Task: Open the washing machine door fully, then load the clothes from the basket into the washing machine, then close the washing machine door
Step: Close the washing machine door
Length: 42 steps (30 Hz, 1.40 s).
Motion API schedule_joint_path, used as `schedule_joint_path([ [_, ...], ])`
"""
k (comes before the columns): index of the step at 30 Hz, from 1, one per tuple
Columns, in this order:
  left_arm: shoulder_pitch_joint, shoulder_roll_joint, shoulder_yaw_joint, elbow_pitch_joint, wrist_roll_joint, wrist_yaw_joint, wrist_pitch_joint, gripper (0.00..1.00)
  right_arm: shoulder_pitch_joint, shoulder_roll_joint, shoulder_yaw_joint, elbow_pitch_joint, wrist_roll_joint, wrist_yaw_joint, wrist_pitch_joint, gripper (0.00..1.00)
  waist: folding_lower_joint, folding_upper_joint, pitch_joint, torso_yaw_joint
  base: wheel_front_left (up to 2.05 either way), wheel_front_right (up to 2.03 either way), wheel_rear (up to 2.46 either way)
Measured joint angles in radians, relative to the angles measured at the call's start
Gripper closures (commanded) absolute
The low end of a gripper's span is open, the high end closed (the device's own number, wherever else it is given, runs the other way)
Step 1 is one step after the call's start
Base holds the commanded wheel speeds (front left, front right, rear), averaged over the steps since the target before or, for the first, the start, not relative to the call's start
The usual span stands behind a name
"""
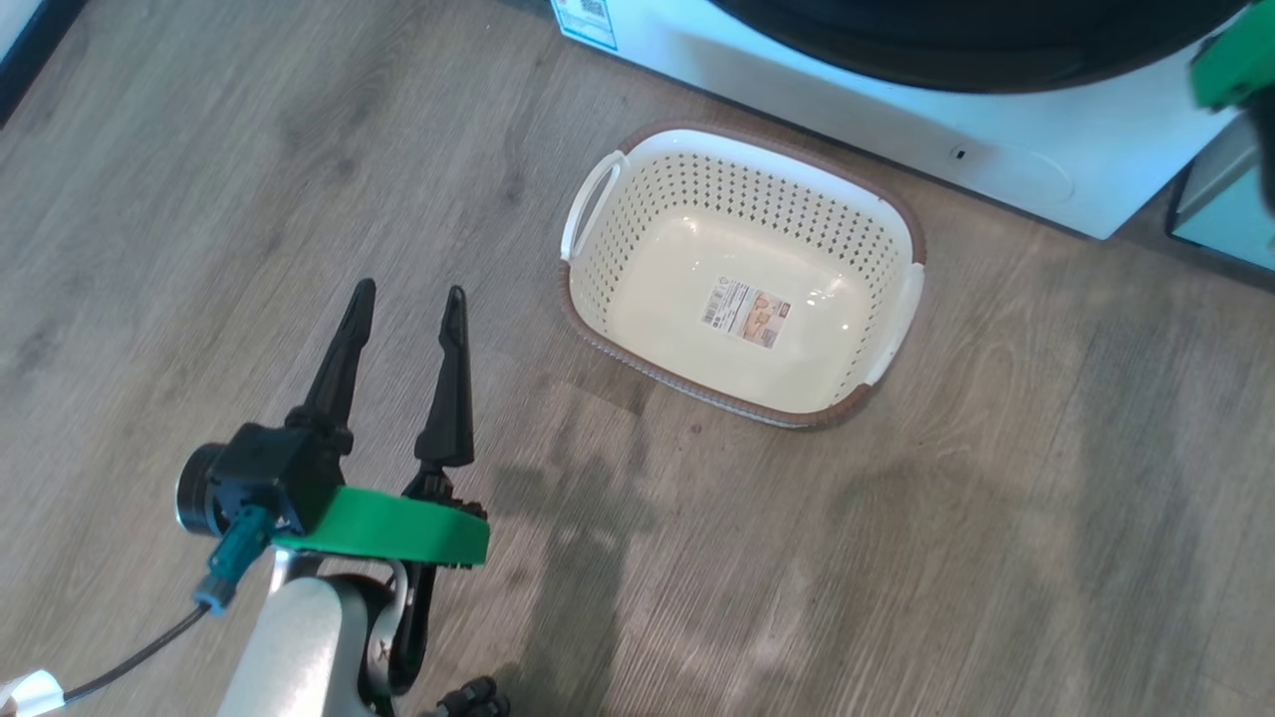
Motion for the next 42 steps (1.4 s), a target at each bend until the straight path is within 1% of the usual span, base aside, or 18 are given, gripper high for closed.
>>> schedule_joint_path([
  [5,-0.001,-0.003,-0.002,-0.001,0.000,0.000,0.000,0.00,-0.056,-0.024,-0.017,0.051,-0.022,0.001,0.000,1.00,0.0000,0.0000,0.016,0.011,0.00,0.00,0.00],
  [8,-0.002,-0.004,-0.007,-0.001,0.000,0.001,0.000,0.00,-0.071,-0.026,-0.017,0.069,-0.029,0.002,0.000,1.00,0.0000,0.0000,0.022,0.010,0.00,0.00,0.00],
  [10,-0.004,-0.004,-0.011,-0.001,0.000,0.001,0.000,0.00,-0.075,-0.026,-0.017,0.077,-0.036,0.009,-0.002,1.00,0.0000,0.0000,0.024,0.008,0.00,0.00,0.00],
  [16,-0.006,-0.004,-0.011,0.002,0.000,0.007,0.000,0.00,-0.073,-0.022,-0.005,0.091,-0.038,0.008,-0.009,1.00,-0.0001,0.0000,0.013,-0.010,0.00,0.00,0.00],
  [19,-0.006,-0.004,-0.008,0.010,0.004,0.010,0.000,0.00,-0.058,-0.010,0.007,0.075,-0.018,0.007,-0.018,1.00,-0.0001,0.0000,-0.004,-0.024,0.00,0.00,0.00],
  [21,-0.006,-0.005,-0.002,0.016,0.011,0.010,-0.002,0.00,-0.025,0.003,0.019,0.047,0.001,0.000,-0.021,1.00,-0.0001,0.0000,-0.016,-0.036,0.00,0.00,0.00],
  [26,-0.004,-0.004,0.022,0.025,0.031,0.009,-0.003,0.00,0.128,0.049,0.049,-0.050,0.048,0.000,-0.022,1.00,-0.0001,0.0000,-0.049,-0.075,0.00,0.00,0.00],
  [27,-0.003,-0.004,0.026,0.027,0.034,0.008,-0.003,0.00,0.160,0.056,0.053,-0.077,0.055,0.000,-0.022,0.84,-0.0001,0.0000,-0.055,-0.085,0.00,0.00,0.00],
  [28,-0.001,-0.004,0.031,0.029,0.038,0.002,-0.003,0.00,0.192,0.061,0.058,-0.101,0.060,0.000,-0.022,0.53,-0.0001,0.0000,-0.062,-0.094,0.00,0.00,0.00],
  [29,0.000,-0.004,0.036,0.031,0.039,0.000,-0.003,0.00,0.223,0.064,0.060,-0.122,0.066,0.000,-0.022,0.00,-0.0001,0.0000,-0.070,-0.103,0.00,0.00,0.00],
  [36,0.031,0.011,0.056,0.040,0.039,-0.014,-0.003,0.00,0.438,0.109,0.045,-0.300,0.091,0.000,-0.022,0.00,-0.0002,0.0000,-0.125,-0.180,0.00,0.00,0.00],
  [37,0.031,0.011,0.056,0.040,0.039,-0.014,-0.003,0.00,0.438,0.109,0.045,-0.300,0.091,0.000,-0.022,0.00,-0.0002,0.0000,-0.125,-0.180,0.00,0.00,0.00],
  [38,0.044,0.019,0.063,0.046,0.039,-0.017,-0.003,0.00,0.499,0.123,0.030,-0.359,0.091,0.000,-0.022,0.00,-0.0002,0.0000,-0.138,-0.207,0.00,0.00,0.00],
  [42,0.046,0.033,0.076,0.062,0.044,-0.016,-0.003,0.00,0.618,0.159,0.001,-0.473,0.082,0.000,-0.022,0.00,-0.0002,0.0000,-0.165,-0.257,0.00,0.00,0.00],
])
